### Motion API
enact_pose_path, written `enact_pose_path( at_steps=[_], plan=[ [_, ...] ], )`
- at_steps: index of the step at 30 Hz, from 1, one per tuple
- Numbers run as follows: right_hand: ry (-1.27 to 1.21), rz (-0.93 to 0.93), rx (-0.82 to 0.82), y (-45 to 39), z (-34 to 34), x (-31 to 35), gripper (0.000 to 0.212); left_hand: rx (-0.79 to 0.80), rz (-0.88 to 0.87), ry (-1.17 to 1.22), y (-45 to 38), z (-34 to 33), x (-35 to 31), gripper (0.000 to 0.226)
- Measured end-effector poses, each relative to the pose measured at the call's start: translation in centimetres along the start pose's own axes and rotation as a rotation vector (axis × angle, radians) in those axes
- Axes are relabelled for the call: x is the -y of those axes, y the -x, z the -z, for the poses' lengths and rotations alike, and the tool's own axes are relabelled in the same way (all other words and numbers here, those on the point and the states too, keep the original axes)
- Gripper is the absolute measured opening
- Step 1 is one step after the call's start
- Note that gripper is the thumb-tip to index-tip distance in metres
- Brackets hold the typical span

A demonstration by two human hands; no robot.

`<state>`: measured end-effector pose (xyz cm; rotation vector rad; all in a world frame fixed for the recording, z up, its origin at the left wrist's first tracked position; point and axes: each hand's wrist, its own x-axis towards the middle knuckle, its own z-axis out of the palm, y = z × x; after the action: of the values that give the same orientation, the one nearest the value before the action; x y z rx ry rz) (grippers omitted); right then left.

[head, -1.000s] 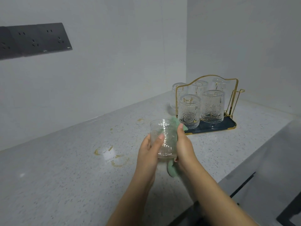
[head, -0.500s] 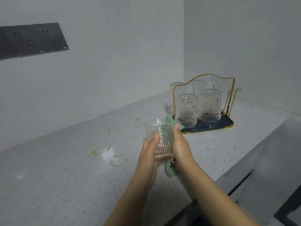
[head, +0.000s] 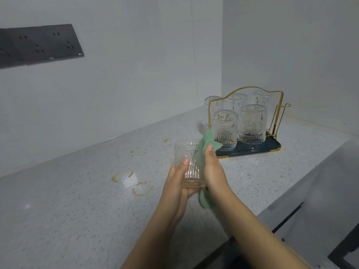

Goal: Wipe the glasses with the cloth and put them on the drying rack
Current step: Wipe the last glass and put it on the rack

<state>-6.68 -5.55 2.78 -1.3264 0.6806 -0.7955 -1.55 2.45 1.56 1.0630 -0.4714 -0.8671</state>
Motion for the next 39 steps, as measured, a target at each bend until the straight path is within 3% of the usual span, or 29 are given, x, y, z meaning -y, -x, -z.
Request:
enact_pose_path(
  at_steps=[3,8,11,14,18,21,23,24,26,29,31,34,37,39],
  plan=[
    [-0.042,-0.007,-0.025,0.1,0.2,0.5,0.058,0.014,-0.007,-0.006,-0.1,-0.3,-0.3,0.053],
    [0.12,0.211,0.071,3.7,-1.1,-0.9,0.06,-0.142,-0.179,-0.364,0.1,-0.1,-0.7,0.073],
    [0.188,0.349,0.056,2.6,-1.2,-1.2,0.054,-0.02,-0.126,-0.227,0.2,0.0,-0.7,0.057],
    [0.149,0.329,0.012,0.7,0.1,0.4,0.047,0.072,0.053,-0.112,0.2,0.3,-1.2,0.058],
    [0.394,0.479,-0.043,-0.9,2.3,1.5,0.062,0.169,0.295,-0.037,0.1,1.0,-2.1,0.056],
    [0.514,0.473,-0.155,-1.3,2.8,1.7,0.056,0.125,0.266,0.015,-0.1,0.4,-1.7,0.055],
    [0.564,0.415,-0.231,-1.1,2.8,2.2,0.055,-0.02,0.131,-0.012,-0.5,0.1,-0.8,0.061],
    [0.56,0.366,-0.185,-0.9,2.9,2.4,0.056,-0.084,0.06,-0.084,-0.7,0.1,-0.5,0.063],
    [0.473,0.179,0.086,-0.1,3.2,3.4,0.057,-0.151,-0.015,-0.211,-0.8,0.3,-0.1,0.062],
    [0.062,-0.23,0.58,0.3,3.8,4.4,0.054,-0.13,0.039,-0.241,-0.4,0.9,-0.7,0.06],
    [-0.012,-0.322,0.767,0.2,4.2,4.1,0.072,-0.079,0.088,-0.246,-0.3,1.2,-1.1,0.061],
    [0.386,-0.126,0.937,0.4,4.5,4.1,0.086,-0.001,0.159,-0.207,-0.2,0.8,-1.5,0.05],
    [0.699,0.261,1.009,1.3,4.1,5.0,0.073,0.05,0.223,-0.172,-0.4,0.6,-1.9,0.049],
    [0.777,0.37,0.969,1.7,4.1,4.7,0.071,0.084,0.258,-0.209,-0.5,0.8,-2.2,0.052]
  ],
)
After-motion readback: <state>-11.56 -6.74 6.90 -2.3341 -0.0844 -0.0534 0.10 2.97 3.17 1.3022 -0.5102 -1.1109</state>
